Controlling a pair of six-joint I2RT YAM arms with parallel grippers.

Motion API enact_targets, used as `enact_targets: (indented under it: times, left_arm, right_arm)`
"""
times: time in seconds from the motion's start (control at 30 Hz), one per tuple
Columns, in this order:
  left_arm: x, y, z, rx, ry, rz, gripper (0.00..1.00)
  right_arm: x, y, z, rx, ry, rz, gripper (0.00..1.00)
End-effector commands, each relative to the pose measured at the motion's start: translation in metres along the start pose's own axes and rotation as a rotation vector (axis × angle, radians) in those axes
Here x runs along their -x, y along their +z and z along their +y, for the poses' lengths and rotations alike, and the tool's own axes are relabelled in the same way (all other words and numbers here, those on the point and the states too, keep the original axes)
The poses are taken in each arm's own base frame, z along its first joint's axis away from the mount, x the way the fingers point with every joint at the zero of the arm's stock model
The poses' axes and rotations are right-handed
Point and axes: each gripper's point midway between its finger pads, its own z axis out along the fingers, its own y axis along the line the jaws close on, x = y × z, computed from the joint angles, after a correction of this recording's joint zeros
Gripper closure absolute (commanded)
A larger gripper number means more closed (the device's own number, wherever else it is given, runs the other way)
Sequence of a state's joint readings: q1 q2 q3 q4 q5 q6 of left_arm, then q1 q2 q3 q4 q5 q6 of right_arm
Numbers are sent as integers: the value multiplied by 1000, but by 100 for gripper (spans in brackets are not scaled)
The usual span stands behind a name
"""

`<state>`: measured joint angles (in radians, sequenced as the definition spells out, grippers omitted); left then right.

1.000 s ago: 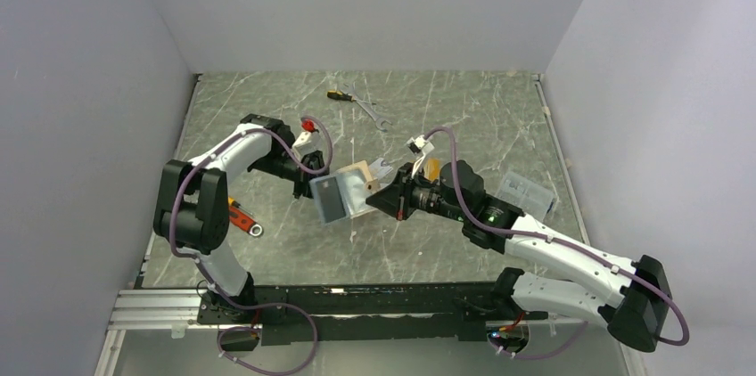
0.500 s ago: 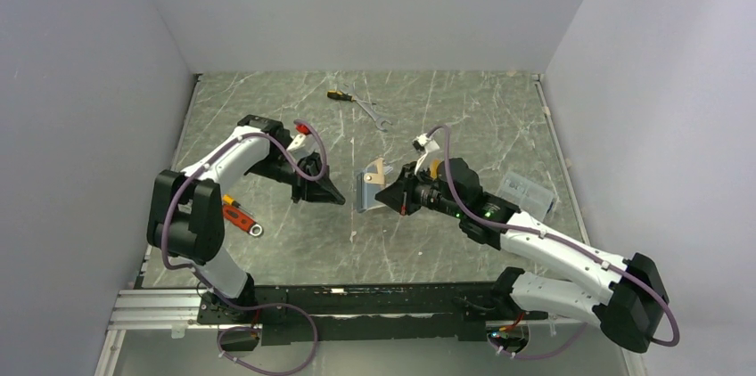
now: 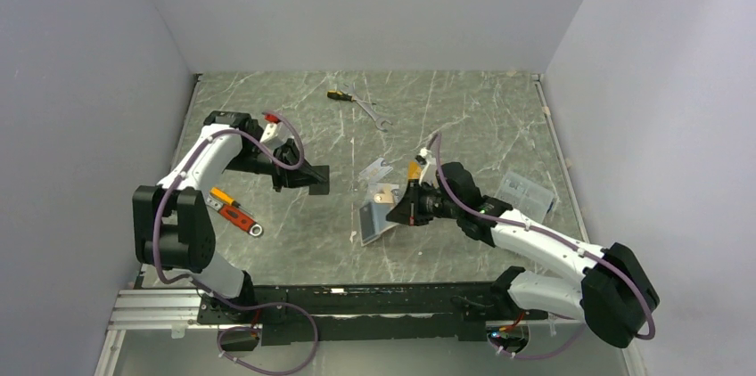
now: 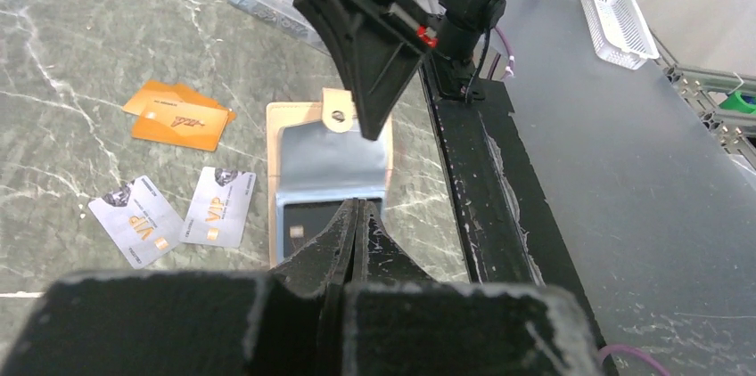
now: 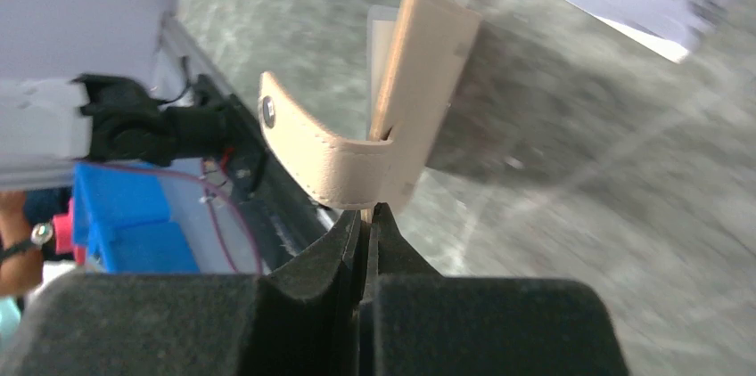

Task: Put the credit cards into the card holder
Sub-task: Close the card holder at the center of the board.

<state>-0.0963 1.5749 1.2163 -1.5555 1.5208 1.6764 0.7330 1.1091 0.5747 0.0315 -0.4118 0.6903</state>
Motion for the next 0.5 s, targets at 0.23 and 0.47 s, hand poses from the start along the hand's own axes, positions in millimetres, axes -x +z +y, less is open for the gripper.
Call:
enact_targets:
  times: [0.23,0.47]
  left_arm:
    - [-8,1,3,-17,39,37,100]
    - [-27,2,3,-37,47,99,100]
  right_arm:
    - [-44,-18,-74,-358,62,144,97]
    - [-44,0,-59,-536,-146,273,95]
